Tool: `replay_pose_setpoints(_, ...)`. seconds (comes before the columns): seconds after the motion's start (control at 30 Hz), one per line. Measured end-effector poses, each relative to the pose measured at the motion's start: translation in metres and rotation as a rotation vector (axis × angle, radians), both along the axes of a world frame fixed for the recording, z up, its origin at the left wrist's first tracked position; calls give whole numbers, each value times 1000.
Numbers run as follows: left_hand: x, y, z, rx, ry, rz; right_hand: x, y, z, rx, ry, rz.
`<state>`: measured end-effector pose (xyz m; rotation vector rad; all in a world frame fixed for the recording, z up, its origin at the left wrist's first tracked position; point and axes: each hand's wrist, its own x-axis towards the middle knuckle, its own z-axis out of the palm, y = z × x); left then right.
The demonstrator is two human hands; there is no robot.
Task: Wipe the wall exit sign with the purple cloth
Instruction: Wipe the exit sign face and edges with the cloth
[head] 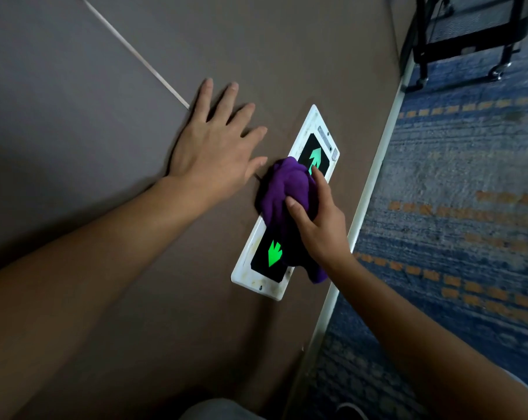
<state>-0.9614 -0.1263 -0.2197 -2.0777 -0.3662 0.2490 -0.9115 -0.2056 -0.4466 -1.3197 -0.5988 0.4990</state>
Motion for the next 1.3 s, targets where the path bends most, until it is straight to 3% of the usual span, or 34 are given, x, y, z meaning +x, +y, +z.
replay_pose_setpoints(0.27,-9,-2,-1,51,36,-4,-25,34,18,-28,26,-213)
replay_pose_setpoints(0.4,-12,-1,-3,107,91,7,-28,40,20,-24,-166,-272)
replay_pose_setpoints(0.47,-10,-1,-3,110,95,6,-29,43,22,-41,-234,-269)
replay_pose_setpoints(0.97,-3,8,0,88,115,-21,-42,35,36,-90,-95,-224)
replay_pose_setpoints(1.3,0,4,-10,68,171,-19,-82,10,28,-74,-116,-181)
